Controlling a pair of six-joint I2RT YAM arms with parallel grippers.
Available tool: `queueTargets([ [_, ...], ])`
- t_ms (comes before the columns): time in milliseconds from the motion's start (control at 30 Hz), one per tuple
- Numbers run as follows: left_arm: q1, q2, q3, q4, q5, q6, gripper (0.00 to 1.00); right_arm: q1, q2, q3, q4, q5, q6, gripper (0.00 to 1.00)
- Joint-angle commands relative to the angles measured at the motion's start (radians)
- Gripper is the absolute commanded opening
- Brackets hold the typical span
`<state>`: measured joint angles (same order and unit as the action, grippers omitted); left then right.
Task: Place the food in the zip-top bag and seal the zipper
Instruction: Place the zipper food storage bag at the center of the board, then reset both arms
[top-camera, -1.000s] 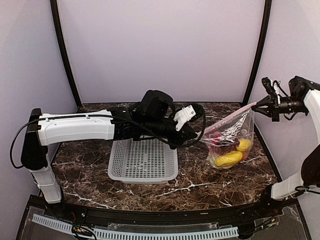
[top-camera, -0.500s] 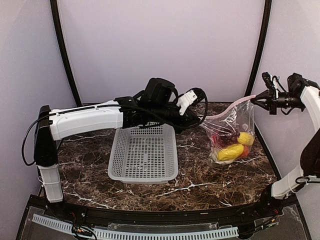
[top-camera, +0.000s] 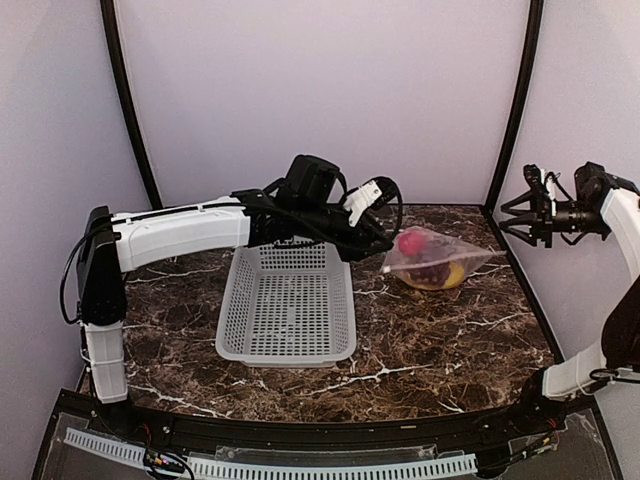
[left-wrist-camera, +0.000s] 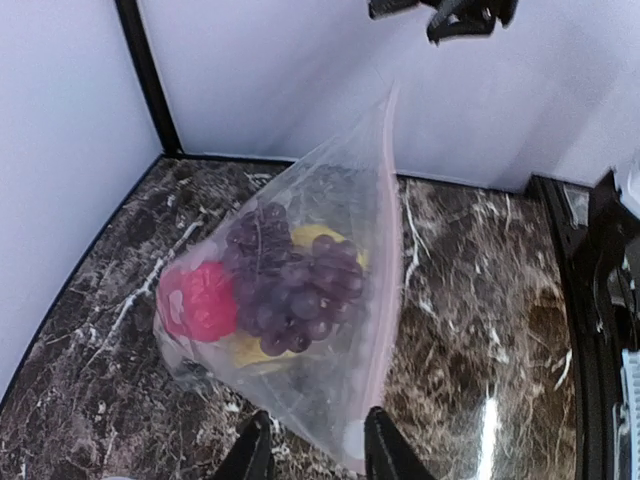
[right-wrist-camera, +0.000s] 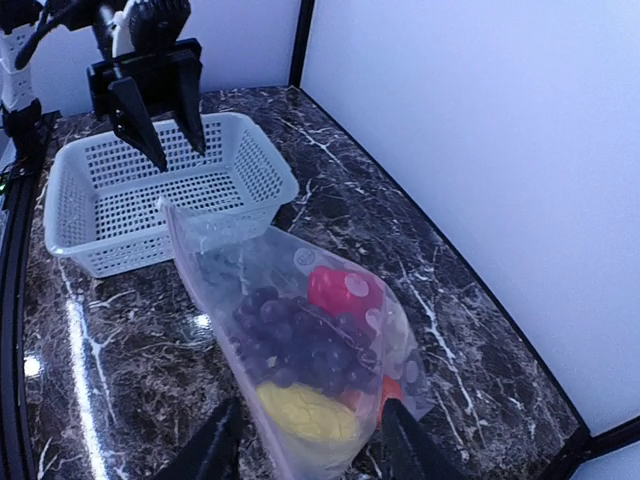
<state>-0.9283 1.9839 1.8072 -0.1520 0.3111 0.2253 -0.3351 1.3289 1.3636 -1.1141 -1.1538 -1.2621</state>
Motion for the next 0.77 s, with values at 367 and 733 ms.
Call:
queueTargets([
  [367,-0.052,-0.395,-0.307,-0.030,-0.388,-0.108,0.80,-0.004,-0.149,-0.087,0.252,-0.043,0.562,0.99],
  [733,-0.008,-0.643,-0.596,-0.017,-0.697,-0.189,0.93,-0.003,-0.239,-0.253,0.697,0.263,0.999,0.99],
])
